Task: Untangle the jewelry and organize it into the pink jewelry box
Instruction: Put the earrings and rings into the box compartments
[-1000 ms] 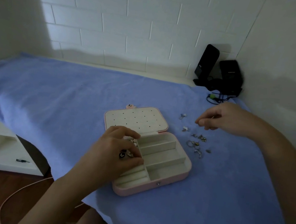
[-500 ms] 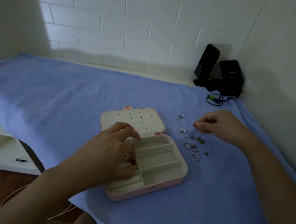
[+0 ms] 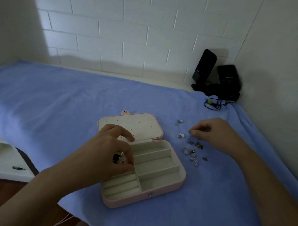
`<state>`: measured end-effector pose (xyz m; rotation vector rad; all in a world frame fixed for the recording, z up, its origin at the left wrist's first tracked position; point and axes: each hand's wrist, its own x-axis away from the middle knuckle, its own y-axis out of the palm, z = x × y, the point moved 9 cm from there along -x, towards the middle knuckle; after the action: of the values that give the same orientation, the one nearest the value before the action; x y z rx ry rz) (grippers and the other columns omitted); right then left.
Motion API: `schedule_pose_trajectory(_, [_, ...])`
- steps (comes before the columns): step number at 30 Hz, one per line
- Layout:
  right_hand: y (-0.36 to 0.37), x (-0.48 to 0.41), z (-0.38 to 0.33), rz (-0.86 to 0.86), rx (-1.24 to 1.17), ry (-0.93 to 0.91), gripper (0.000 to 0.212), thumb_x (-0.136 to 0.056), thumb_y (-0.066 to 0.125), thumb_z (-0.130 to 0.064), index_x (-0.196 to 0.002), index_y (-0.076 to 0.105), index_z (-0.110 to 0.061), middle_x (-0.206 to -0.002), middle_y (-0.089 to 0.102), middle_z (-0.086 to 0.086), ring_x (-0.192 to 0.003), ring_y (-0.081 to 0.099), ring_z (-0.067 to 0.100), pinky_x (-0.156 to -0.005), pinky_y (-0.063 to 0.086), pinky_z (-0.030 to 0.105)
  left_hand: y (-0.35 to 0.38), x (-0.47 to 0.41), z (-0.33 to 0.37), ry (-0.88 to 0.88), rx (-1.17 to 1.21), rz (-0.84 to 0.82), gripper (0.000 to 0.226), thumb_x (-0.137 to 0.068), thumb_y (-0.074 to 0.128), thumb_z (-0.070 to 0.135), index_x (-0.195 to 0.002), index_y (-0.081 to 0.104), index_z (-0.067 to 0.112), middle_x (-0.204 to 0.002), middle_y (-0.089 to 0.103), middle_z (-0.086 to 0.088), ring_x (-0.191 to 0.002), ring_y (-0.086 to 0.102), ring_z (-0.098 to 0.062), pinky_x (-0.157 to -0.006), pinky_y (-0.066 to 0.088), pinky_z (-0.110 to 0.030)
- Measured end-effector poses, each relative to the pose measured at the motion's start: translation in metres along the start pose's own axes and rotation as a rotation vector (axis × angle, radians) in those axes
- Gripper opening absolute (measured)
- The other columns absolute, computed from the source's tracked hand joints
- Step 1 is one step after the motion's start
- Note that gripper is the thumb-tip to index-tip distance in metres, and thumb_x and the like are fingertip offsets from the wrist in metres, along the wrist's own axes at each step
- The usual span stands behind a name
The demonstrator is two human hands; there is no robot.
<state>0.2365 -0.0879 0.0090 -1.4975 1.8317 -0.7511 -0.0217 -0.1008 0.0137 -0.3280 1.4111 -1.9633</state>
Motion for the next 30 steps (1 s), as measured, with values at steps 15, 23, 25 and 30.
schedule_pose_trajectory(15, [0.063,0.007,-0.055,-0.181,0.213,-0.359,0.027,-0.087,0.067,-0.022,-0.113,0.069,-0.02,-0.11,0.062,-0.001,-0.101,0.049,0.011,-0.096,0.028,0.014,-0.024,0.018,-0.027,-0.081,0.139,0.348,0.021,-0.078,0.055,0.05,-0.083,0.07,0.036,-0.104,0.054,0.026,-0.097,0.05,0.009,-0.071,0.037,-0.005])
schedule_pose_trajectory(23, [0.058,0.007,-0.057,-0.074,0.184,-0.318,0.013,-0.085,0.068,-0.023,-0.087,0.077,-0.014,-0.085,0.069,0.006,-0.081,0.061,0.016,-0.107,0.027,0.022,0.002,0.036,-0.089,-0.75,0.554,0.348,0.057,-0.087,0.064,0.028,-0.136,0.041,0.01,-0.124,0.057,-0.006,-0.092,0.056,-0.014,-0.079,0.041,-0.028])
schedule_pose_trajectory(25, [0.057,0.009,-0.055,-0.089,0.17,-0.296,0.011,-0.084,0.069,-0.023,-0.088,0.076,-0.016,-0.086,0.069,0.003,-0.08,0.061,0.013,-0.09,0.039,0.013,0.005,0.033,-0.094,-0.809,0.707,0.351,0.055,-0.089,0.063,0.022,-0.136,0.041,0.004,-0.108,0.063,-0.009,-0.082,0.063,-0.018,-0.075,0.047,-0.028])
schedule_pose_trajectory(30, [0.042,0.009,-0.044,-0.07,0.095,-0.191,0.007,-0.081,0.073,-0.023,-0.087,0.075,-0.02,-0.081,0.069,-0.01,-0.075,0.061,-0.001,-0.067,0.044,0.007,0.008,0.023,-0.106,-0.87,0.867,0.219,0.023,-0.086,0.065,0.017,-0.092,0.067,-0.006,-0.085,0.07,-0.022,-0.066,0.063,-0.023,-0.059,0.055,-0.023])
